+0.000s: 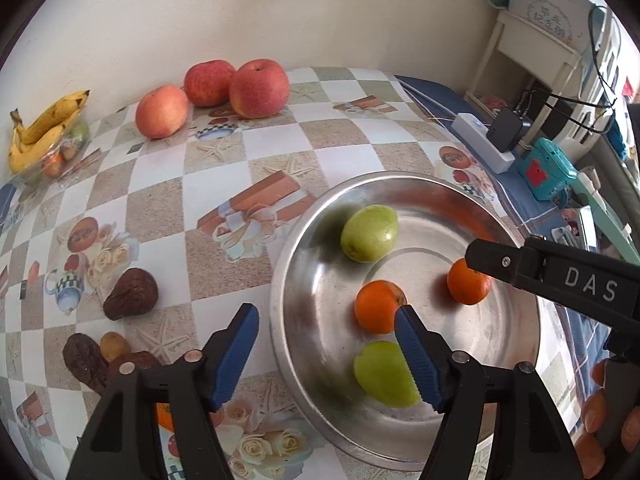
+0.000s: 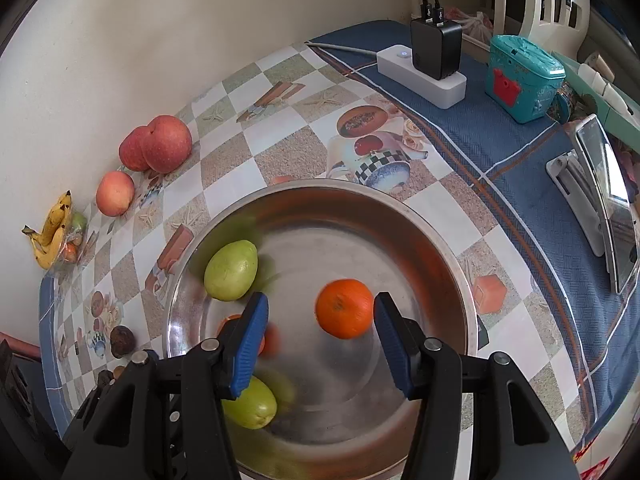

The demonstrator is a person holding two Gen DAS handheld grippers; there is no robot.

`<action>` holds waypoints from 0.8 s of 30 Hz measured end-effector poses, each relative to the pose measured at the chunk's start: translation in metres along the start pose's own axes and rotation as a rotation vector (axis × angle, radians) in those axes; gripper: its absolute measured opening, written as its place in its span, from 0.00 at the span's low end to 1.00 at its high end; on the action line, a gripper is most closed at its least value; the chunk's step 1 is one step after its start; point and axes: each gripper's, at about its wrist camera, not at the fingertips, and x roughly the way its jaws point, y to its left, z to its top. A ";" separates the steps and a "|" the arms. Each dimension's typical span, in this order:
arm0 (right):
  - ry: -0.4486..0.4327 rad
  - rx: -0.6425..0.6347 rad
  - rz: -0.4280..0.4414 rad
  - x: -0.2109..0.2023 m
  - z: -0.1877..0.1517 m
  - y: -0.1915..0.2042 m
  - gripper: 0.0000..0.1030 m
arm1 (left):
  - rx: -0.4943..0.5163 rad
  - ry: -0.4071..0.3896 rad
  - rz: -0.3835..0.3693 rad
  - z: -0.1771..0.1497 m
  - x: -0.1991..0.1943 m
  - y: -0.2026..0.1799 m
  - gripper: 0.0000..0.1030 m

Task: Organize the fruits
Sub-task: 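Move the right gripper back toward the remaining fruit pile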

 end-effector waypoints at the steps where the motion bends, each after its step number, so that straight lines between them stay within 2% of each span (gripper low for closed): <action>1: 0.001 -0.001 0.002 0.000 0.000 0.001 0.55 | -0.006 0.001 0.002 0.000 -0.001 0.002 0.74; 8: -0.002 -0.010 0.003 -0.001 0.000 0.002 0.55 | -0.090 0.030 0.038 -0.001 -0.006 0.024 0.77; 17: 0.000 -0.045 0.029 -0.002 -0.002 0.014 0.55 | -0.220 -0.010 0.061 0.004 -0.029 0.065 0.78; 24: 0.007 -0.137 0.051 -0.002 -0.011 0.043 0.55 | -0.376 -0.029 0.157 0.000 -0.044 0.123 0.79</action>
